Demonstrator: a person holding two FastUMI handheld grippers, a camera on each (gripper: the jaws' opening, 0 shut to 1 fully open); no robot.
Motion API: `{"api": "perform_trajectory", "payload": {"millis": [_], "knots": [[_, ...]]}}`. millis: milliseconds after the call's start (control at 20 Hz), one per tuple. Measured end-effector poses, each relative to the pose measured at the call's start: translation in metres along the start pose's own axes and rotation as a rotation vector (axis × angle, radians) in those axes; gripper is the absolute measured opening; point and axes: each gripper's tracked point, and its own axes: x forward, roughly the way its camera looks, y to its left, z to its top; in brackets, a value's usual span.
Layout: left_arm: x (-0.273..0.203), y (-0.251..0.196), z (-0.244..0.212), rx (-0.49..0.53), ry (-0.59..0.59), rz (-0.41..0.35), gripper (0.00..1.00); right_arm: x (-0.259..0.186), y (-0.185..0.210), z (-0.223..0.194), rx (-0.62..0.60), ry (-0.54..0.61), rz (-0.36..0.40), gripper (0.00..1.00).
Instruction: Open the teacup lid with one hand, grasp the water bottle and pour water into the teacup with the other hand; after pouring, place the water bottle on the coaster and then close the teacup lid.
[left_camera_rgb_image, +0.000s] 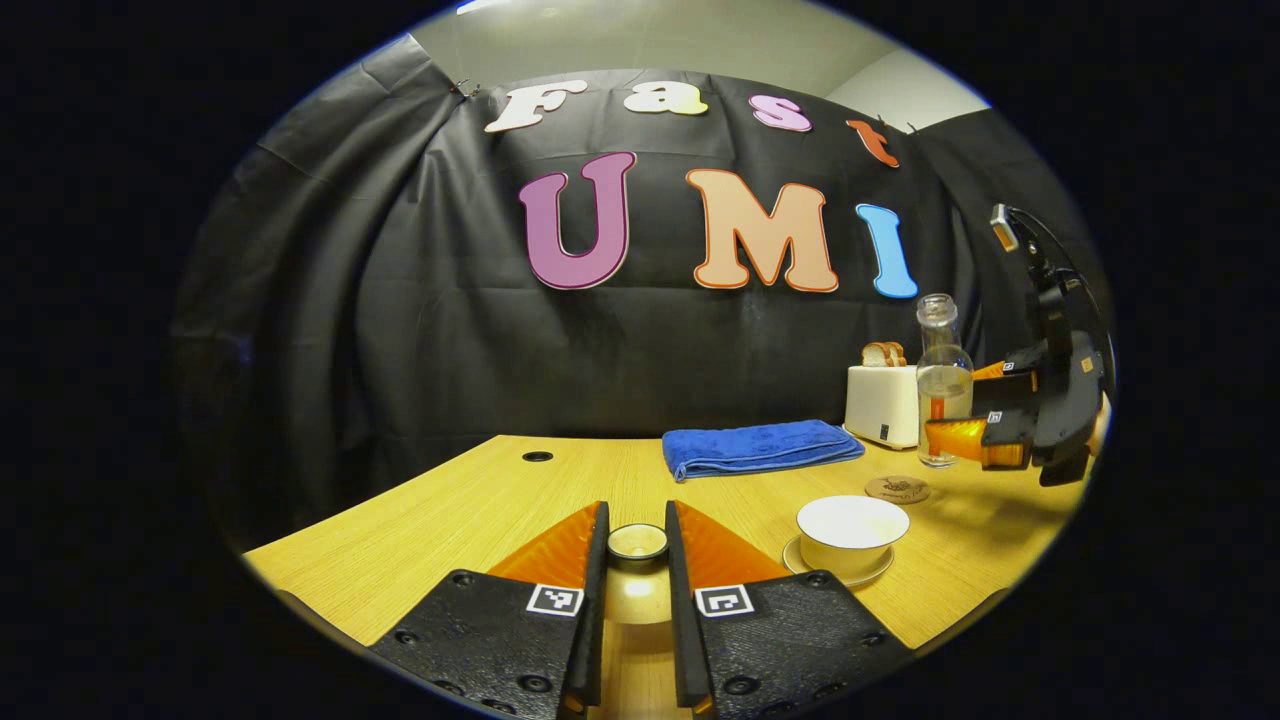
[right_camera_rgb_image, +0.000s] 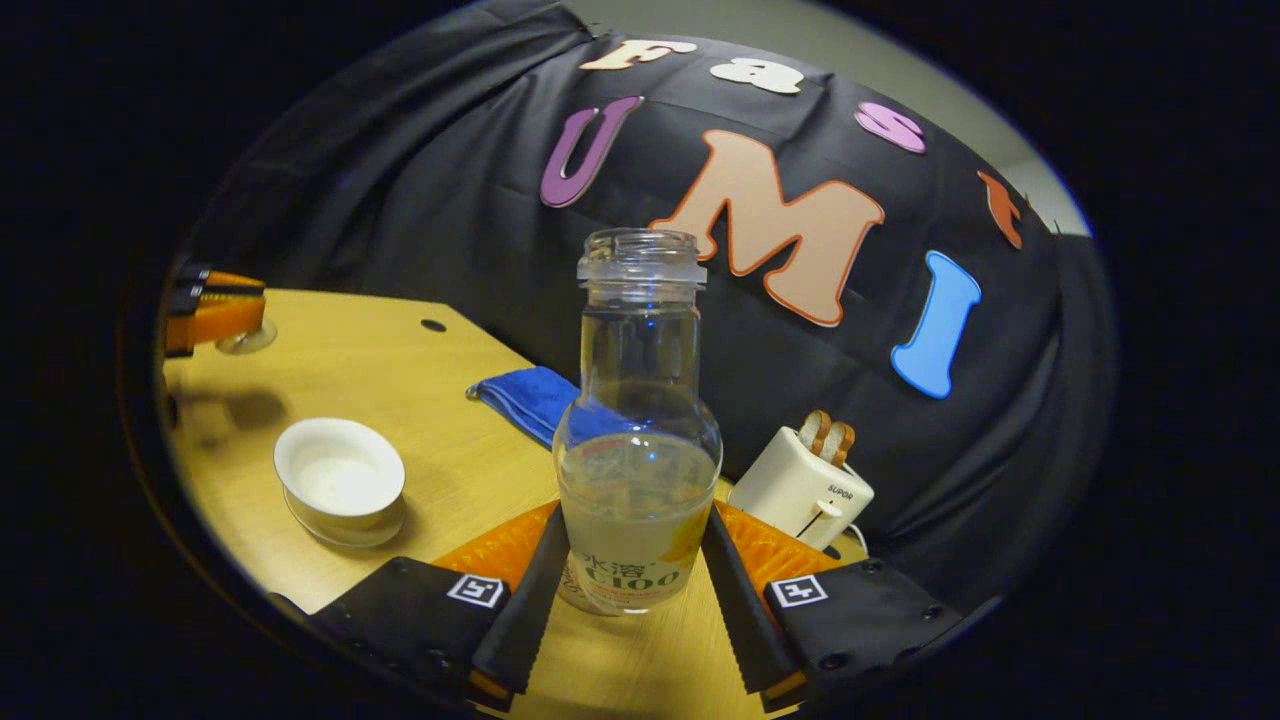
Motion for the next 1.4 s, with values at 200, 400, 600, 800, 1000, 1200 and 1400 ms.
{"api": "perform_trajectory", "payload": {"millis": [200,400,600,800,1000,1200,1400], "knots": [[0.0,0.0,-0.001,0.0,0.0,0.0,0.26,0.019,-0.012,0.004,0.223,-0.012,-0.009,0.82],[0.0,0.0,-0.001,-0.001,0.001,0.0,0.26,0.038,-0.017,-0.009,0.339,0.016,-0.009,0.82],[0.0,0.001,0.0,-0.002,0.001,0.0,0.26,0.054,-0.017,-0.024,0.377,0.042,-0.013,0.81],[-0.001,0.001,-0.001,-0.002,0.001,0.0,0.26,0.061,-0.003,-0.05,0.365,0.111,0.011,0.81],[-0.001,0.001,-0.001,-0.001,0.001,0.0,0.25,0.062,0.002,-0.057,0.371,0.134,0.029,0.82],[-0.001,0.001,-0.001,-0.001,0.002,-0.001,0.26,0.063,0.002,-0.065,0.357,0.149,0.033,0.81],[-0.001,0.001,0.0,-0.001,0.002,0.0,0.26,0.063,-0.001,-0.067,0.367,0.144,0.033,0.82]]}}
